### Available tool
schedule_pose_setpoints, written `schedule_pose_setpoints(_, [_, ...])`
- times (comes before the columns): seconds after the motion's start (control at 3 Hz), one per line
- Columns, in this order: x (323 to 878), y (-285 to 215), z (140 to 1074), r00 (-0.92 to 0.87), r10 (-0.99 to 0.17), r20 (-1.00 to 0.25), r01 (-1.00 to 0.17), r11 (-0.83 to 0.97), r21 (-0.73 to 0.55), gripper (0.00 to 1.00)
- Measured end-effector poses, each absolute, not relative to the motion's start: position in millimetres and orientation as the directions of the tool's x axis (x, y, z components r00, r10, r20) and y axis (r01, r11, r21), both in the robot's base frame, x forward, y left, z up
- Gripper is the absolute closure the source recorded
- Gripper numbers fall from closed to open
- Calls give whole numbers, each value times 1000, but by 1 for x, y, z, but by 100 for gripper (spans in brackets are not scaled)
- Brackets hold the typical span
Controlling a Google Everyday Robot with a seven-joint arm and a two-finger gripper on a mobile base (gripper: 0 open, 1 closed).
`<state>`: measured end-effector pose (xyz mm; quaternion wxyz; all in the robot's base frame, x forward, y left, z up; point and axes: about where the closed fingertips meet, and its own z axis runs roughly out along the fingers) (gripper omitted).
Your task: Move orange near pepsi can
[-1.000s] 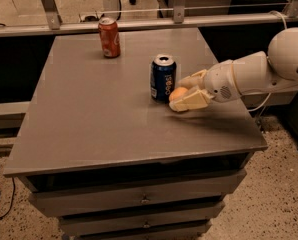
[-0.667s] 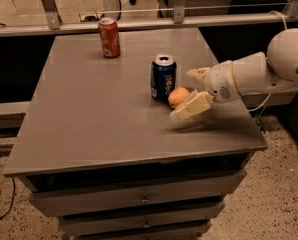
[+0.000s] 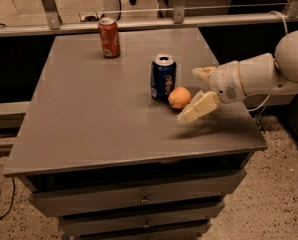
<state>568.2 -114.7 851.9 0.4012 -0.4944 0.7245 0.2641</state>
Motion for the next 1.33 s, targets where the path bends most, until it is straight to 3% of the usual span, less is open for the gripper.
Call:
schedule_pose_setpoints(0.67, [568, -212, 901, -61, -402, -913, -933, 347, -91, 0])
schedule_pose_setpoints(1.33, [570, -230, 938, 3, -400, -917, -923, 351, -156, 0])
